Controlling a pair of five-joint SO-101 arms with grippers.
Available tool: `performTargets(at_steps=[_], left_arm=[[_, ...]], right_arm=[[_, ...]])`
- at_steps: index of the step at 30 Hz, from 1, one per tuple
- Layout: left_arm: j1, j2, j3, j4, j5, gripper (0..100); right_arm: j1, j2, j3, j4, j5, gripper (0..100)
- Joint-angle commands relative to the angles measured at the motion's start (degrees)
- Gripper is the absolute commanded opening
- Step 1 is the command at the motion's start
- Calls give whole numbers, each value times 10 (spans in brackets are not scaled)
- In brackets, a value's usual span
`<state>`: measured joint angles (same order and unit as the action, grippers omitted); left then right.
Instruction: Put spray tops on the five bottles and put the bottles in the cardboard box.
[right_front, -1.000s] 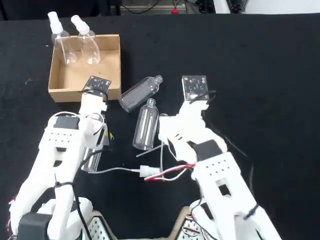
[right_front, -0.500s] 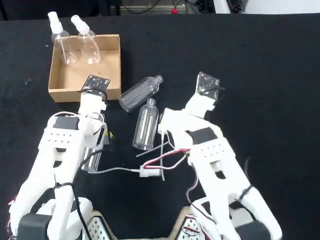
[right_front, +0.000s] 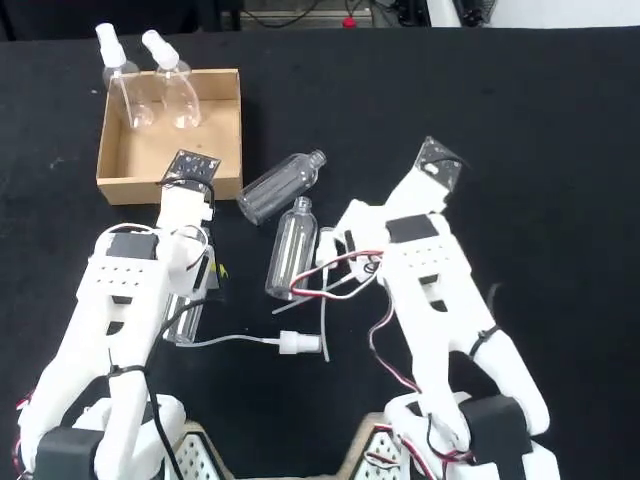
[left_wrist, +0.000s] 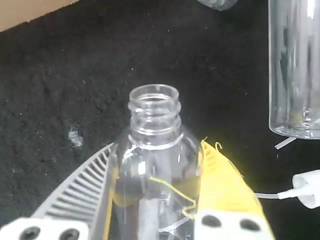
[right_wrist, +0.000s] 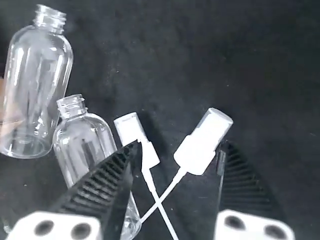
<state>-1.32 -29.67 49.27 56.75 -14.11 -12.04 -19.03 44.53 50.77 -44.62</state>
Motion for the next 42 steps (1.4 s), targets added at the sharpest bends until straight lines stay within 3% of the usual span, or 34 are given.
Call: performTargets(at_steps=[1, 6, 14, 19, 22, 25, 30, 36, 42], left_arm=[[1, -18, 0, -8, 4, 98], [1, -18, 0, -8, 4, 98], [1, -19, 0, -8, 4, 98], [0, -20, 0, -8, 4, 98], [0, -19, 0, -8, 4, 98], [0, -18, 0, -8, 4, 98], [0, -18, 0, -9, 4, 98], [-5, -23, 14, -28, 4, 98], [-44, -24, 24, -54, 3, 98]], right_arm=[[11, 1, -15, -12, -5, 241], [11, 34, 15, -66, -5, 241], [30, 164, -37, -64, -6, 237], [29, 215, -101, 16, 0, 218], [32, 220, -139, 80, 7, 103], [42, 220, -165, 93, 119, 8], [62, 219, -187, 81, 262, 11], [141, 226, -304, 64, 472, 15], [129, 304, -348, 70, 646, 15]])
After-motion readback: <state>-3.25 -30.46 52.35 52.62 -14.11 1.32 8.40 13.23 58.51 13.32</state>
